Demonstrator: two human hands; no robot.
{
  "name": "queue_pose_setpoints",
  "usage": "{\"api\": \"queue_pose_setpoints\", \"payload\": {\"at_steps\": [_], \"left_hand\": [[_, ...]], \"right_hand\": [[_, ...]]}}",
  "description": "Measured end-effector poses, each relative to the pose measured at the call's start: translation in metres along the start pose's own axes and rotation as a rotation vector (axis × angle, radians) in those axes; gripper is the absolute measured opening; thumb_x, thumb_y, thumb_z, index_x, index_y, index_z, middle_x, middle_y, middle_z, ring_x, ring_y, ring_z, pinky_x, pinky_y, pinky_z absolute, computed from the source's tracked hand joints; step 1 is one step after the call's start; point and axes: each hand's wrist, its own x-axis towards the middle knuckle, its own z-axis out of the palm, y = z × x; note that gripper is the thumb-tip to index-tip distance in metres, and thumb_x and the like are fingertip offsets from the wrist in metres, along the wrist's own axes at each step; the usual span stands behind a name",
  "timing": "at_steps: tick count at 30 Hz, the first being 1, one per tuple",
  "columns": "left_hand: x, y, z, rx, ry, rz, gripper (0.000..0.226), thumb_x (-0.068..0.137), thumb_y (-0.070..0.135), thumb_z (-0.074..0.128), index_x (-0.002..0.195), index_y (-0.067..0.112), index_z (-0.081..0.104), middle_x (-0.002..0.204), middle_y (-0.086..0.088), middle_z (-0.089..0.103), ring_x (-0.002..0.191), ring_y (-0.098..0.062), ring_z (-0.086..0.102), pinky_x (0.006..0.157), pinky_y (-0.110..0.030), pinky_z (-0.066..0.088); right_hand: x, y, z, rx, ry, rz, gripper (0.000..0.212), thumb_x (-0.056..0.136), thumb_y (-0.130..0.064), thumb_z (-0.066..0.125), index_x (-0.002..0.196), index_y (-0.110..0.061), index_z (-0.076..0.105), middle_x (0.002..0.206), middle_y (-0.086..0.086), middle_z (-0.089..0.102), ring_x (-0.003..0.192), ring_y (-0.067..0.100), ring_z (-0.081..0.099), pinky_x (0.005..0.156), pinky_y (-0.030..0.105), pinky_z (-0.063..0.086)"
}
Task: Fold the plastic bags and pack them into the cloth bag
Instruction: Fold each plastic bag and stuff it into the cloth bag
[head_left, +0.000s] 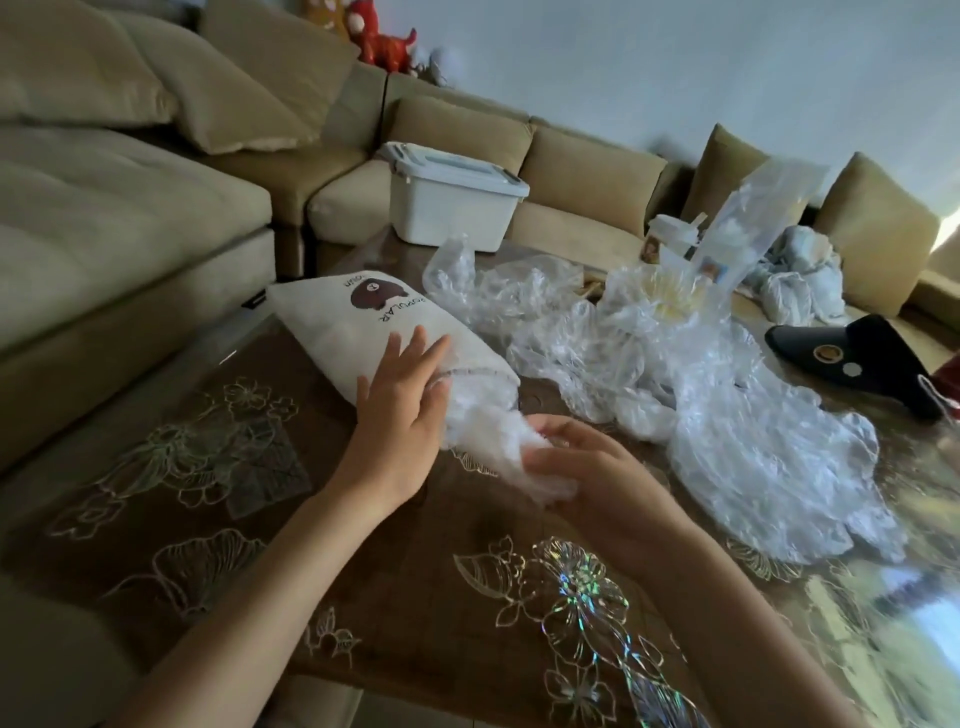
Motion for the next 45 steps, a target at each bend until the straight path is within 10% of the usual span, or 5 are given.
{"api": "queue_pose_setpoints", "payload": {"at_steps": [7, 17, 25, 30, 45], "left_hand": [[-0.012, 0.018, -0.012, -0.480, 0.062, -0.109, 0.037, 0.101, 0.009, 0.030, 0.123, 0.034, 0.046, 0.127, 0.018, 0.046, 0.095, 0.030, 0.043, 0.078, 0.004, 0.037], [-0.027, 0.017, -0.009, -0.329, 0.026, 0.053, 0.036, 0.101, 0.019, 0.037, 0.123, 0.047, 0.039, 0.147, 0.020, 0.028, 0.139, 0.008, 0.013, 0.117, -0.024, 0.015], [-0.025, -0.007, 0.004, 0.041, 0.026, 0.371, 0.045, 0.094, 0.026, 0.031, 0.139, 0.021, 0.035, 0.145, 0.019, 0.030, 0.141, 0.005, 0.012, 0.119, -0.031, 0.004], [-0.022, -0.028, 0.009, 0.467, -0.065, 0.342, 0.064, 0.091, 0.046, 0.021, 0.145, 0.012, 0.024, 0.151, 0.001, 0.020, 0.141, -0.012, 0.009, 0.111, -0.050, 0.010], [-0.023, -0.014, 0.012, 0.519, 0.177, 0.404, 0.053, 0.089, 0.038, 0.039, 0.122, 0.000, 0.054, 0.135, -0.018, 0.050, 0.132, -0.026, 0.038, 0.106, -0.058, 0.030]], "right_hand": [[0.028, -0.006, 0.063, -0.137, -0.059, -0.180, 0.007, 0.087, -0.014, 0.064, 0.086, -0.008, 0.062, 0.074, 0.009, 0.060, 0.060, 0.016, 0.055, 0.054, 0.025, 0.044], [0.038, 0.011, 0.072, -0.524, 0.266, -0.178, 0.025, 0.079, 0.000, 0.058, 0.057, -0.012, 0.056, 0.052, -0.001, 0.051, 0.047, 0.005, 0.046, 0.043, 0.014, 0.038], [0.053, 0.007, 0.074, -0.586, 0.275, -0.012, 0.048, 0.101, -0.019, 0.035, 0.147, -0.008, 0.025, 0.154, 0.010, 0.025, 0.143, 0.024, 0.019, 0.114, 0.031, 0.017], [0.039, -0.015, 0.048, 0.421, -0.061, 0.235, 0.040, 0.096, -0.016, 0.028, 0.068, -0.006, 0.054, 0.059, 0.008, 0.056, 0.058, 0.018, 0.058, 0.063, 0.024, 0.041], [0.045, -0.003, -0.048, -1.624, 0.266, -0.255, 0.049, 0.096, -0.040, 0.044, 0.142, -0.021, 0.037, 0.159, 0.010, -0.002, 0.145, 0.026, -0.009, 0.116, 0.043, -0.005]]}}
